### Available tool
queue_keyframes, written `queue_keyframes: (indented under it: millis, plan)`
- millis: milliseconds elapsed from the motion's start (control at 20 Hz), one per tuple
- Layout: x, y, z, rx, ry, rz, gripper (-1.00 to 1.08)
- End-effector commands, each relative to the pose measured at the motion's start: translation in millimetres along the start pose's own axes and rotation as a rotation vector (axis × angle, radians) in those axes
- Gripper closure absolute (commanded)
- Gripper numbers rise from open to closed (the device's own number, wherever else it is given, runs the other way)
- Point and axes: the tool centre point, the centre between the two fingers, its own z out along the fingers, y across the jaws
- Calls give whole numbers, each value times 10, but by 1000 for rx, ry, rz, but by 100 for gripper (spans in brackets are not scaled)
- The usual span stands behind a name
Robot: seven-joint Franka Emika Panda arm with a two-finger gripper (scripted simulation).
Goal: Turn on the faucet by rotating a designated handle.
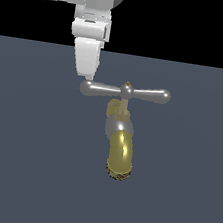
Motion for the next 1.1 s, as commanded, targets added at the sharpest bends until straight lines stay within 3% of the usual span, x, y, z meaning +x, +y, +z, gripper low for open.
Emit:
queue_keyframes:
  millis: [0, 1050]
  plan:
    - [-8, 61, -1, 0, 0, 0, 108]
    - [-69, 704, -1, 0, 0, 0, 108]
